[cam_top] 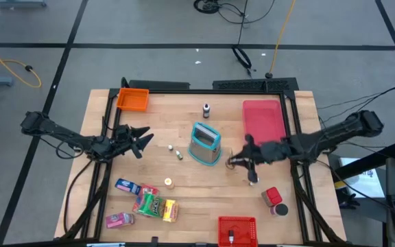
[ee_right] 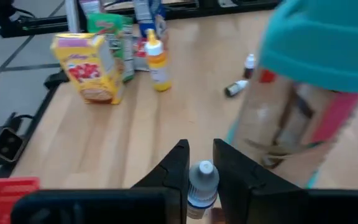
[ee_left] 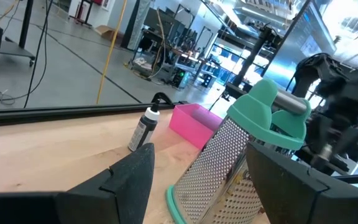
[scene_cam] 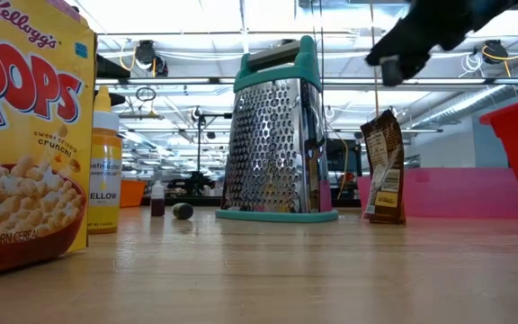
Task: Pick & Place Kitchen Items
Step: Put the small brown food coloring bottle into the red bin
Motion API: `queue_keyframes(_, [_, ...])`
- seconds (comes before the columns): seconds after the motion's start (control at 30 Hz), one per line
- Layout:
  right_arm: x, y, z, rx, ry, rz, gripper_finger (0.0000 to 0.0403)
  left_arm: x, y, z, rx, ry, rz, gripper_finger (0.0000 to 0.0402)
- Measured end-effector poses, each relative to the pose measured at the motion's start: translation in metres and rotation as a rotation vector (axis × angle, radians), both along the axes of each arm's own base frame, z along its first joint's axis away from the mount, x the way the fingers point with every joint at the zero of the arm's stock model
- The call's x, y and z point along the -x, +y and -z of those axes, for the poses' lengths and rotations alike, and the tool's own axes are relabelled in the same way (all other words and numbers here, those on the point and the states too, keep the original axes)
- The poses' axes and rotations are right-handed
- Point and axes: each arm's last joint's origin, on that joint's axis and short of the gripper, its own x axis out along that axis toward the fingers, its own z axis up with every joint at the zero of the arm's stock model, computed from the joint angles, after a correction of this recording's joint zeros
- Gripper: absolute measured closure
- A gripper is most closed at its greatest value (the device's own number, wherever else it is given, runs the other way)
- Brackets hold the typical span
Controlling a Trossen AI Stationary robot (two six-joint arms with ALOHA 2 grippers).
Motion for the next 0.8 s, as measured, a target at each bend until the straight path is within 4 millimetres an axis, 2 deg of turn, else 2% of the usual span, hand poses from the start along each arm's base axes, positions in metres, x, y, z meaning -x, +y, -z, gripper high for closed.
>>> queue_keyframes(0.27, [0.016, 0.054, 0.005, -0.021, -0.033, -0.036, 0.0359, 0.000, 0.000, 0.000, 0.004, -0.002, 0.000, 0.0146])
queue_keyframes(0.47, [0.019, 0.091, 0.020, -0.062, -0.043, -0.091, 0.0359, 0.000, 0.000, 0.000, 0.016, -0.008, 0.001, 0.0147])
queue_keyframes(0.63, [0.018, 0.117, 0.034, -0.095, -0.059, -0.156, 0.0359, 0.000, 0.000, 0.001, 0.017, -0.002, 0.001, 0.0147])
queue_keyframes(0.8, [0.018, 0.135, 0.045, -0.121, -0.069, -0.196, 0.0359, 0.000, 0.000, 0.001, 0.015, 0.005, 0.001, 0.0147])
